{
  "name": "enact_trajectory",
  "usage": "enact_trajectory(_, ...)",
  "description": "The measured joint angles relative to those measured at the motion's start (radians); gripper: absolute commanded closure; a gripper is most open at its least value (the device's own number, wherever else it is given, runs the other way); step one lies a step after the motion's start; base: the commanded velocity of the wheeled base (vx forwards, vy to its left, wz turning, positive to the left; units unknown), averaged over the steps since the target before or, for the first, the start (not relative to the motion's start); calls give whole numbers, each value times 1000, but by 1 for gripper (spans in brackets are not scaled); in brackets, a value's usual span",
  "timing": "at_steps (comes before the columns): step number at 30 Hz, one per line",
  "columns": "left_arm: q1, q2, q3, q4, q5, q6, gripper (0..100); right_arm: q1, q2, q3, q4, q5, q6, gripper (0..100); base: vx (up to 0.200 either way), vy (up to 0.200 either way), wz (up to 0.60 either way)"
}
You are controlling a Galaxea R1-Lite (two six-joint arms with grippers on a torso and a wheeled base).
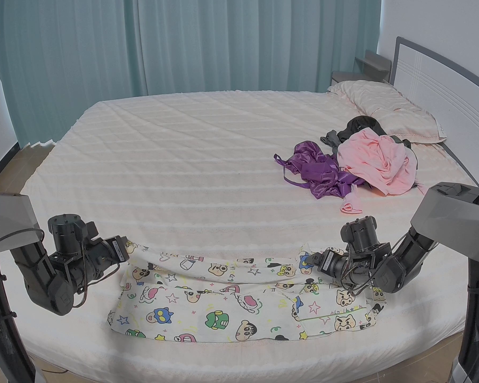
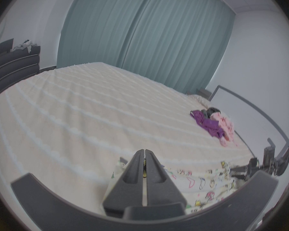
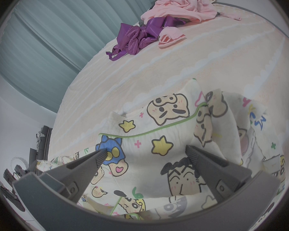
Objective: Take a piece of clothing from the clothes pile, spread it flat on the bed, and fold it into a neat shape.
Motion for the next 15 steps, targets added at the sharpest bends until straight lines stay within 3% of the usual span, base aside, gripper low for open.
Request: enact_trajectory(15,10,79,154,-26,2,91,100,0,-8,20,0,0,-1,0,0,0,0)
